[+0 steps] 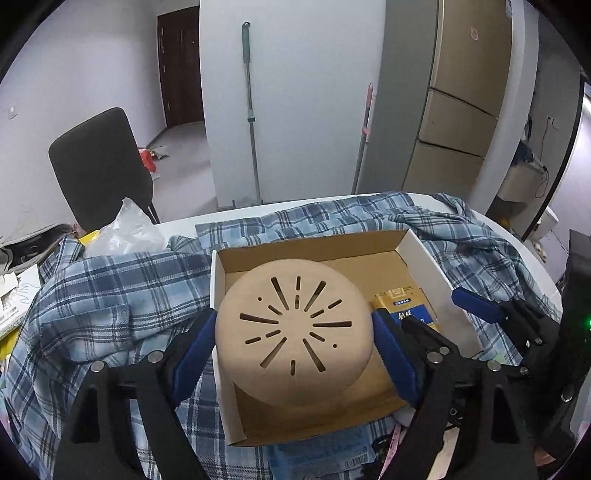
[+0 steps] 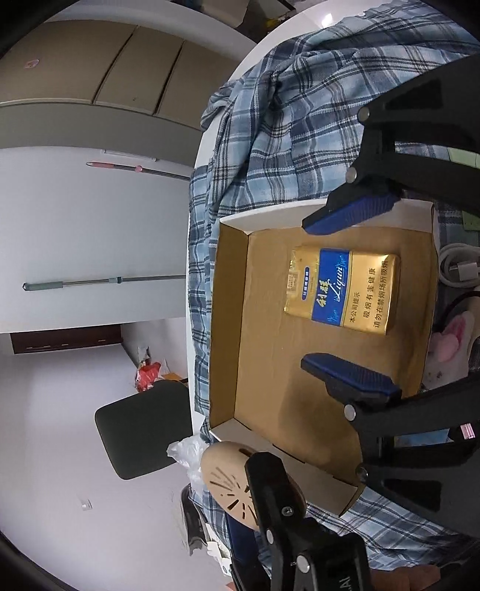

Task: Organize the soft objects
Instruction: 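Release the pack and disc into the box with both grippers, then lower the right gripper onto the cream phone case and close it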

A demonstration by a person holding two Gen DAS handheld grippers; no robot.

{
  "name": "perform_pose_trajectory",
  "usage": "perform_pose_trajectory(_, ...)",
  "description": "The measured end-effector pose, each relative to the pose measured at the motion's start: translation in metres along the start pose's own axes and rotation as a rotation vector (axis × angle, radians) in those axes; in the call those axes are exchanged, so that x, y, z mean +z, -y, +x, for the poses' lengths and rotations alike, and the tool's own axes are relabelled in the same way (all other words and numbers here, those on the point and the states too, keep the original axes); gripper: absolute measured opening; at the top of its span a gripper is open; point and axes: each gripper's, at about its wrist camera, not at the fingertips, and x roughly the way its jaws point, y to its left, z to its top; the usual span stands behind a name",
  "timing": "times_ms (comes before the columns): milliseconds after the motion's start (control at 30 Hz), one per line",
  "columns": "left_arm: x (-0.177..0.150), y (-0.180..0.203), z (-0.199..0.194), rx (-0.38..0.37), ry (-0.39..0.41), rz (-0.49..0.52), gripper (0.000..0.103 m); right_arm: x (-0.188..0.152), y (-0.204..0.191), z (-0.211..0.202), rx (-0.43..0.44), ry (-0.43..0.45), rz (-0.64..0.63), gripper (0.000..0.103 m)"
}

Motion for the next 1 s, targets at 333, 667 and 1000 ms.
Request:
perform_pose_trajectory(333, 0.005, -0.003, -0.018, -0.010, 0.085, -0.018, 0.089, 0.005, 0.001, -0.011, -0.013, 0.033, -0.004, 0.066)
perform_pose_trajectory(667, 0.014, 0.007, -0.108, -0.022, 0.281, -0.010, 0.089, 0.024, -0.012, -0.094, 0.000, 0.198, -0.028, 0.066)
perform_pose_trajectory(1000, -0.032, 0.028, -0.204, -0.023, 0.509, 0.032, 0.089, -0.010, -0.029, -0.185, -0.008, 0.354, -0.062, 0.066)
